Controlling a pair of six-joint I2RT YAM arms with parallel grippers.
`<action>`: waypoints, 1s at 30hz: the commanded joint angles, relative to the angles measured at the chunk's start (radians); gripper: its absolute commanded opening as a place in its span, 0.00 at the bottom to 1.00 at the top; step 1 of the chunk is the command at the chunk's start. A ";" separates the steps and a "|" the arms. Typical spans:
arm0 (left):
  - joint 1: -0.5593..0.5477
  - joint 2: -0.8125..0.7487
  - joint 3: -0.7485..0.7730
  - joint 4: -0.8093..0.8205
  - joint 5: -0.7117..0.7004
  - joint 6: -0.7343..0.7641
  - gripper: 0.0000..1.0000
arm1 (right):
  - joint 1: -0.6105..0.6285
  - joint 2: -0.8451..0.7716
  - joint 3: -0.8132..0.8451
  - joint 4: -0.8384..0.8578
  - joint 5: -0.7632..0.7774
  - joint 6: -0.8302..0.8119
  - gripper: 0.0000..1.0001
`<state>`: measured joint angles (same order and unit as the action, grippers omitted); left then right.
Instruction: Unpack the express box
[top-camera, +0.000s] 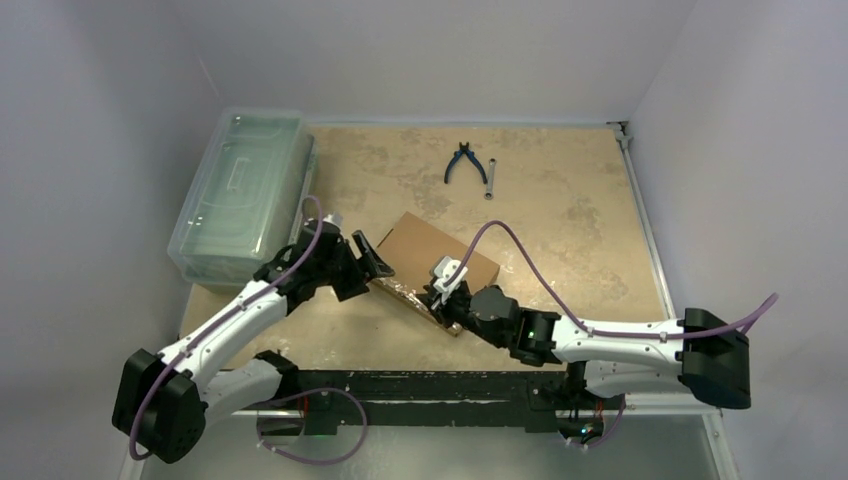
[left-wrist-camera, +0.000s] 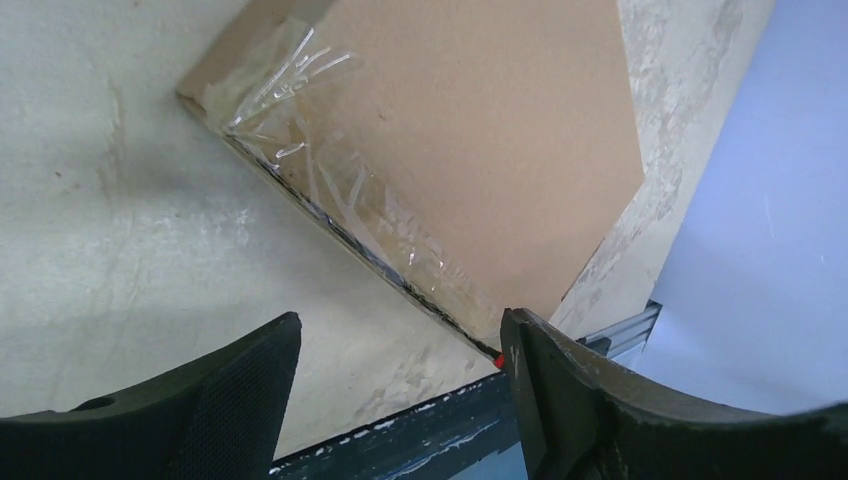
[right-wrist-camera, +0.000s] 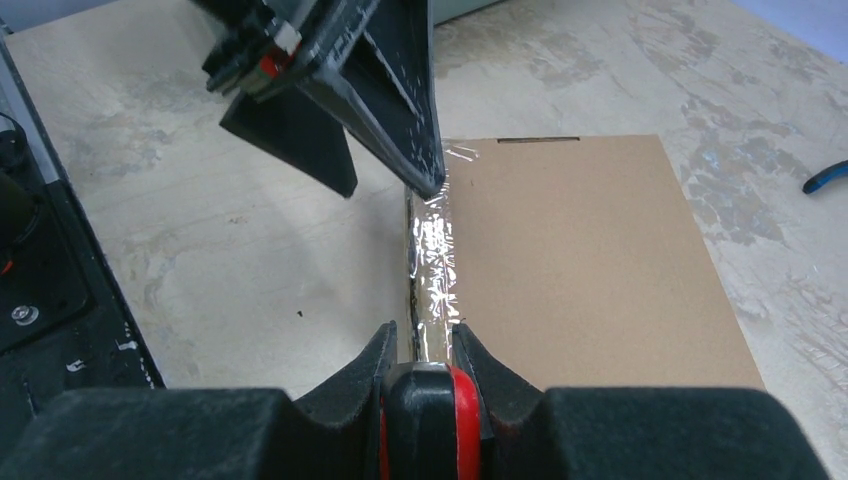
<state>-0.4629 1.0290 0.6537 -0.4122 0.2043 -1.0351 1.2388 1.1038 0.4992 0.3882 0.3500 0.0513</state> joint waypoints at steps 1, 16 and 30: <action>-0.057 0.046 -0.016 0.113 -0.053 -0.078 0.71 | 0.019 -0.014 0.046 0.015 0.034 -0.001 0.00; -0.073 0.161 -0.055 0.148 -0.285 -0.034 0.58 | 0.053 -0.067 0.045 -0.060 0.076 0.017 0.00; -0.074 0.273 -0.023 0.155 -0.407 -0.007 0.54 | 0.062 -0.087 0.049 -0.072 0.094 0.032 0.00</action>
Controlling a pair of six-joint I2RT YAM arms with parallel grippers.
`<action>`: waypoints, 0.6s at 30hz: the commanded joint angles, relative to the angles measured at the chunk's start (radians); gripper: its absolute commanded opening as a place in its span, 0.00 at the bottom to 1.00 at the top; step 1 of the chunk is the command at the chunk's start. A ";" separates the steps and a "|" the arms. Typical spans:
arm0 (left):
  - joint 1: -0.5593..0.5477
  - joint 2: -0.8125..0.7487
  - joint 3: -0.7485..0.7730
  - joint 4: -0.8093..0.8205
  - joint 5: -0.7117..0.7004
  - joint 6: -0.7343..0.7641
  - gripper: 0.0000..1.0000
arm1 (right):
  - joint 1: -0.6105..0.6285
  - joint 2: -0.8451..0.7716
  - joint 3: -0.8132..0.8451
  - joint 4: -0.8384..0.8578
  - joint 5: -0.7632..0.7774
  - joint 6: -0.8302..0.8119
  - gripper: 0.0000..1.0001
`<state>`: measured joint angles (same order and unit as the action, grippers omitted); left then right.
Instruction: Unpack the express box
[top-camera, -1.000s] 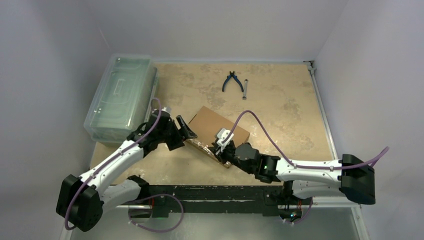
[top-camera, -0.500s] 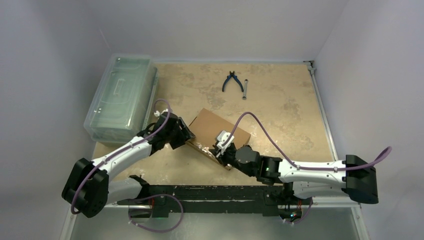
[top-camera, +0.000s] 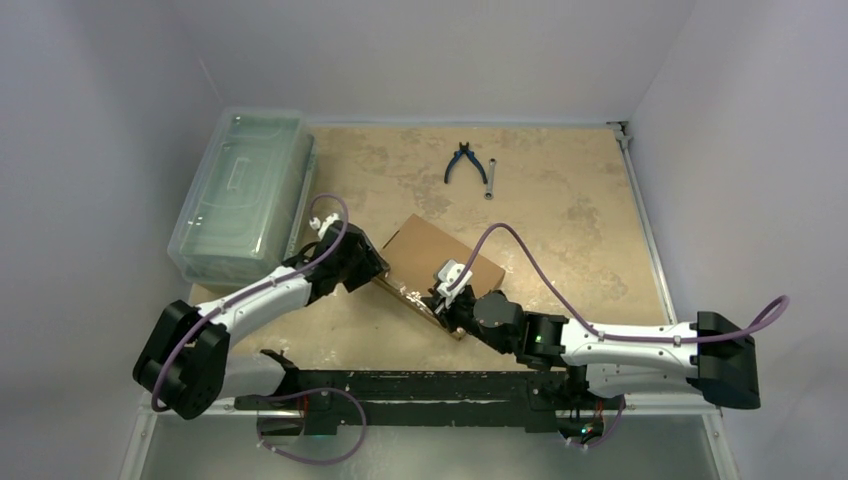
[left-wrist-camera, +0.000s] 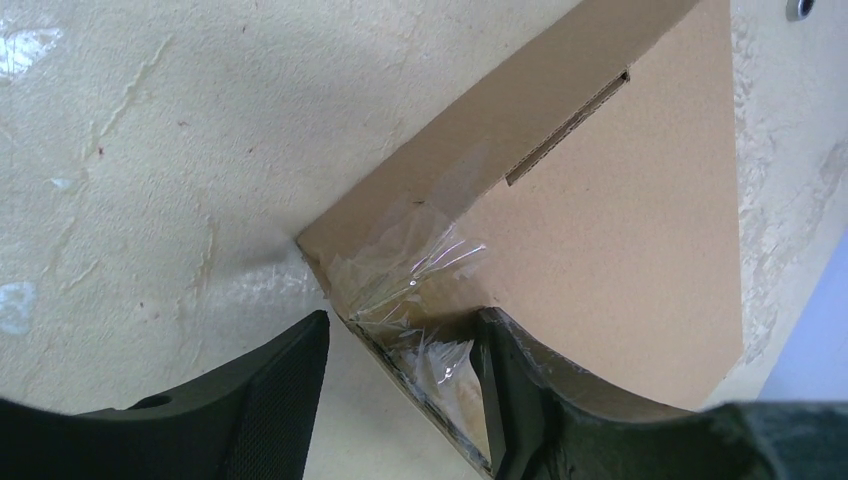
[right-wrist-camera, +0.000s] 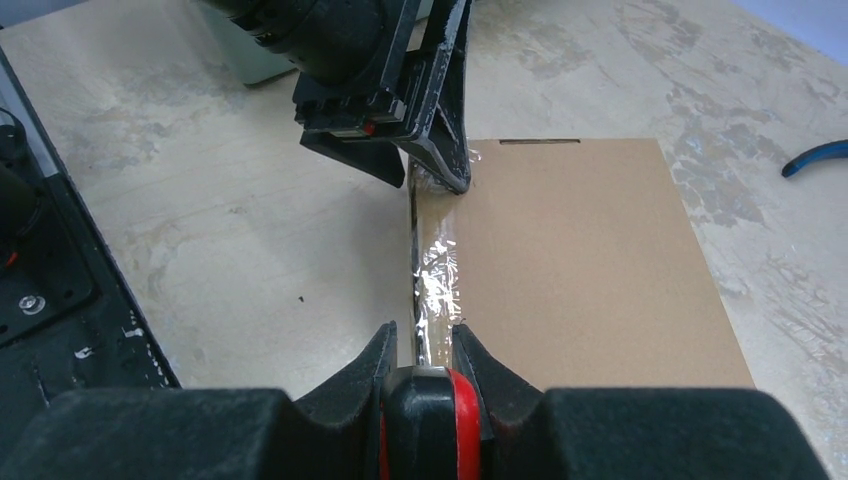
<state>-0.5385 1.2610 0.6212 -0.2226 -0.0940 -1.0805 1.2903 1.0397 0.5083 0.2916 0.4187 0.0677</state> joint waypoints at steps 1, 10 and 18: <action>0.002 0.042 0.013 -0.037 -0.116 0.040 0.54 | 0.010 -0.022 0.041 0.023 0.027 0.014 0.00; 0.009 0.040 0.031 -0.074 -0.153 0.055 0.54 | 0.010 -0.053 0.017 -0.012 0.038 0.020 0.00; 0.039 0.048 0.030 -0.078 -0.149 0.073 0.54 | 0.012 -0.115 -0.005 -0.058 0.048 0.041 0.00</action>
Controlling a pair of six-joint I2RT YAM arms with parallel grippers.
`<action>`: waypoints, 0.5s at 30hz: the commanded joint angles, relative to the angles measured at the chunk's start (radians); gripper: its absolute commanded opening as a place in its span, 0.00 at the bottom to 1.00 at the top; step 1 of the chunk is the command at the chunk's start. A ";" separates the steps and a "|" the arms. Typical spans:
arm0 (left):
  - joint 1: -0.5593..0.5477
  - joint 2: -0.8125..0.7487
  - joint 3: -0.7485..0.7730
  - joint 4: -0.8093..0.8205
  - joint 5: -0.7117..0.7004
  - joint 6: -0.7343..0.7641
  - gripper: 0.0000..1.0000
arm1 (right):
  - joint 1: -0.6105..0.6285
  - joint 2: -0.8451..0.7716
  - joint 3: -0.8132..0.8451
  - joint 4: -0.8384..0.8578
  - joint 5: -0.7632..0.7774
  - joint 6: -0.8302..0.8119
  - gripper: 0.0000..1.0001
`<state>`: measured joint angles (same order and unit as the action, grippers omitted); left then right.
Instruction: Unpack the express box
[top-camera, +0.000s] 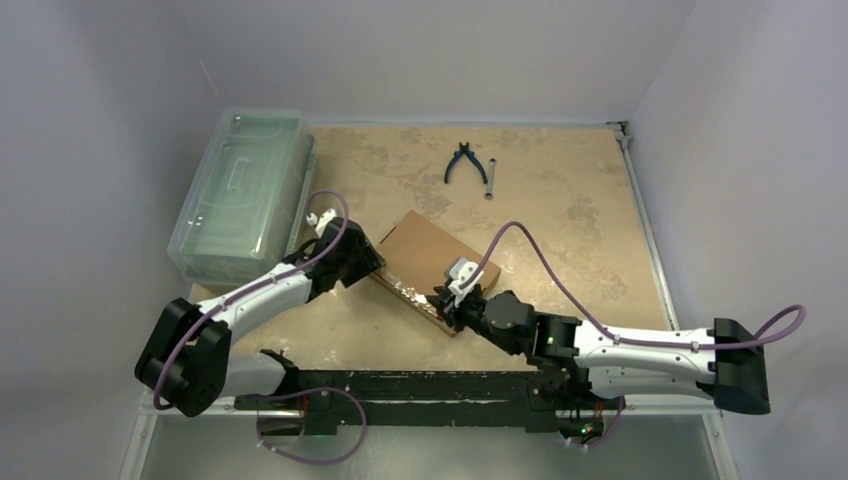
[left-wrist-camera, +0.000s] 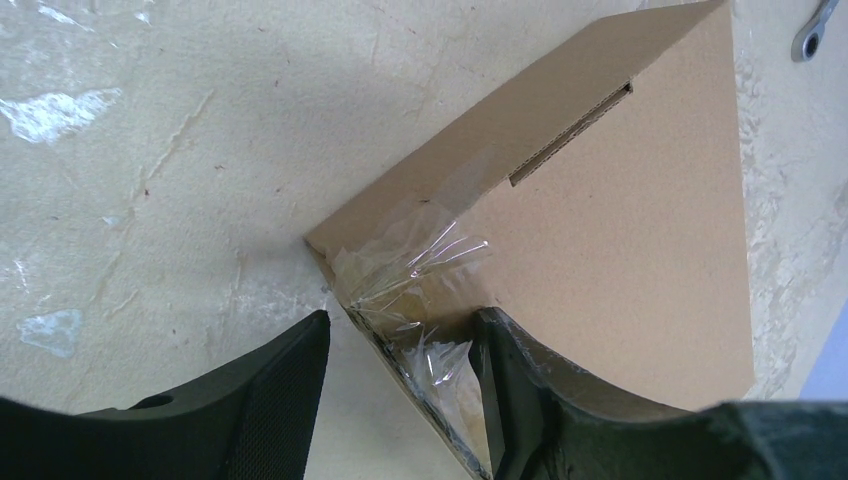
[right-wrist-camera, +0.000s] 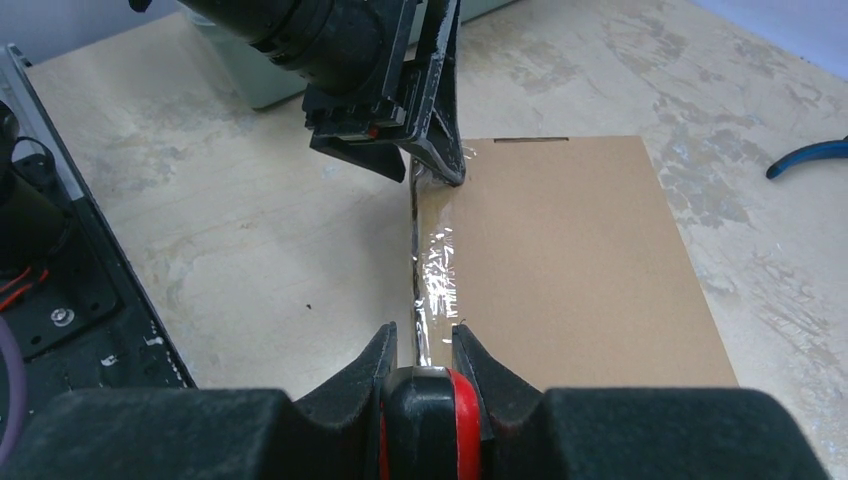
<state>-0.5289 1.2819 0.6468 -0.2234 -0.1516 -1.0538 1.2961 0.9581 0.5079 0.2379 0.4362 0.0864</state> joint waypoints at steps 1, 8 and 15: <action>0.031 0.026 0.006 -0.076 -0.090 0.046 0.54 | 0.006 -0.031 -0.007 -0.007 0.034 0.023 0.00; 0.046 0.025 0.023 -0.088 -0.090 0.059 0.54 | 0.006 -0.042 -0.020 -0.019 0.038 0.016 0.00; 0.087 0.023 0.024 -0.099 -0.089 0.086 0.54 | 0.006 -0.068 -0.028 -0.048 0.033 0.022 0.00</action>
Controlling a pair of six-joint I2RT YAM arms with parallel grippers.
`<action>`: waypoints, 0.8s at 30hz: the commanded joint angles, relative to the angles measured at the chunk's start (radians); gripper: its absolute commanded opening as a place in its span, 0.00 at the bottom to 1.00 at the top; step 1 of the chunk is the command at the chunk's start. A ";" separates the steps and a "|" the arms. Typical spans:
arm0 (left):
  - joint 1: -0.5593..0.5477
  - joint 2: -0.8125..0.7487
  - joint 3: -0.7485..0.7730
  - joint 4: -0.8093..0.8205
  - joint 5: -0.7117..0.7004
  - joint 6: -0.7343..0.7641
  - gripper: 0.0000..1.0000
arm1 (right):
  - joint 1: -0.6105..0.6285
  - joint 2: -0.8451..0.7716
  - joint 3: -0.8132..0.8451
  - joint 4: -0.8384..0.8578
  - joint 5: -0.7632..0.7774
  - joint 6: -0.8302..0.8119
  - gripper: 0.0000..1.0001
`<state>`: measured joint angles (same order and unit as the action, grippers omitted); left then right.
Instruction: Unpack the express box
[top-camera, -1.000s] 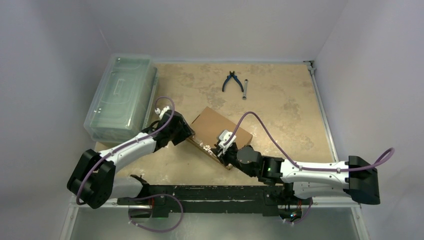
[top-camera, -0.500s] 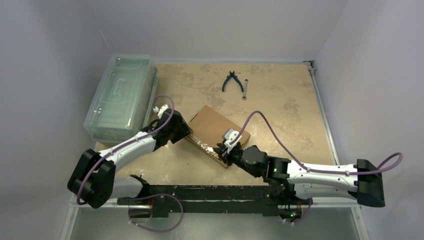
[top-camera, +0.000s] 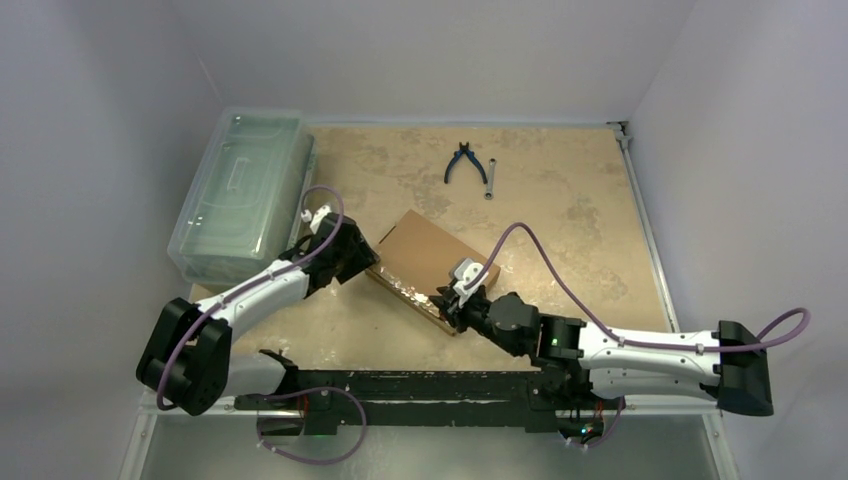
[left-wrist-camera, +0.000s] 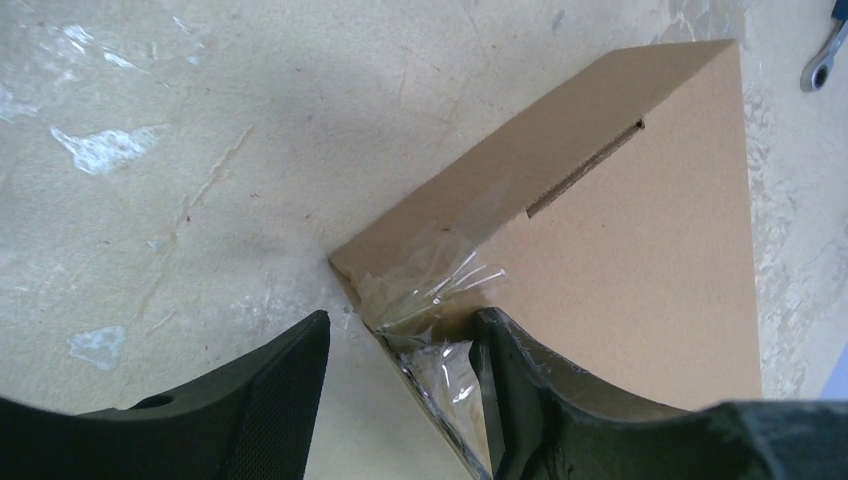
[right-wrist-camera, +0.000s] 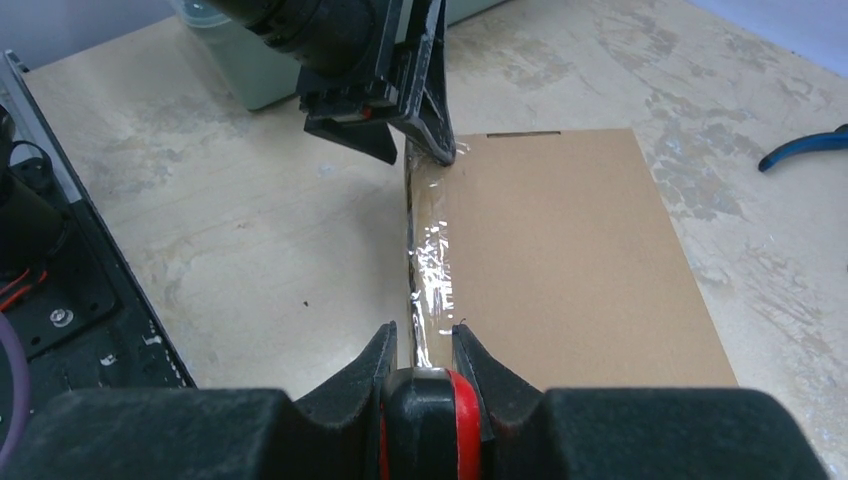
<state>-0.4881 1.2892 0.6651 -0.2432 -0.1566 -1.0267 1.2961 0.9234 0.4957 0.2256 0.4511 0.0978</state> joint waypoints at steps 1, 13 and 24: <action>0.054 0.015 0.005 -0.078 -0.080 0.062 0.54 | 0.006 -0.039 -0.020 -0.040 0.018 0.014 0.00; 0.073 -0.083 0.069 -0.133 0.145 0.182 0.69 | 0.012 -0.020 -0.027 0.044 0.049 0.010 0.00; -0.117 -0.238 -0.048 -0.045 0.210 -0.118 0.77 | 0.019 0.003 -0.013 0.064 0.073 0.013 0.00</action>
<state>-0.5541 1.0801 0.6708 -0.3622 0.0387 -0.9985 1.3087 0.9184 0.4606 0.2615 0.4881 0.1123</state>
